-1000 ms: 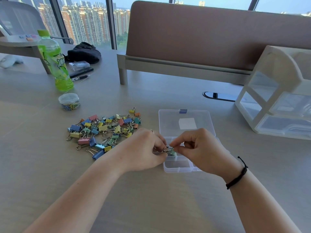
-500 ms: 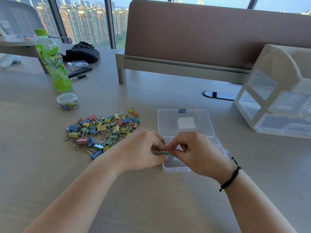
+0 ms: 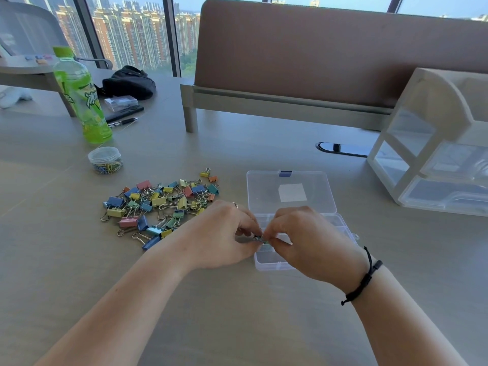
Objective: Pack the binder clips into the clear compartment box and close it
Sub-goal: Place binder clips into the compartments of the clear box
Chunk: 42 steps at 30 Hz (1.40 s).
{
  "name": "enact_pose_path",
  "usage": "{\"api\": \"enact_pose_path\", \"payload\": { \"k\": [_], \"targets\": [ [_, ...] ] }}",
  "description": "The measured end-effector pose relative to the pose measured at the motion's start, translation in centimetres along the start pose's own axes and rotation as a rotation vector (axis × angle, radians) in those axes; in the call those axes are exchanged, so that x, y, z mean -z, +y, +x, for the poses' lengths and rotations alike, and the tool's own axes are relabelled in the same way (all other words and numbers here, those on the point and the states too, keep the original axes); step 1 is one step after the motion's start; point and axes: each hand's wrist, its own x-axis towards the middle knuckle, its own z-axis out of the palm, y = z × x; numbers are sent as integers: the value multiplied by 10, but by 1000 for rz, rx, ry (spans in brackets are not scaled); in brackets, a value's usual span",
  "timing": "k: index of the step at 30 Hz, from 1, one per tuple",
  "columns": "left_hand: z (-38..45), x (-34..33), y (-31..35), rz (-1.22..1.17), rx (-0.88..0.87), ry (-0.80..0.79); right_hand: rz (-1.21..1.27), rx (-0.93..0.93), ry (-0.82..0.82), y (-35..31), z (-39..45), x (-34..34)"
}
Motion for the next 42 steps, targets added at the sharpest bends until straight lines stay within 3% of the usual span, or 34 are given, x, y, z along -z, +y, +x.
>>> {"api": "enact_pose_path", "payload": {
  "k": [25,31,42],
  "targets": [
    [-1,2,-1,22,31,36,-32,-14,-155,0,-6,9],
    [-2,3,3,53,17,18,7,-60,-76,10,-10,17],
    [1,-1,1,100,15,17,-178,8,-70,3,-9,17]
  ]
}}
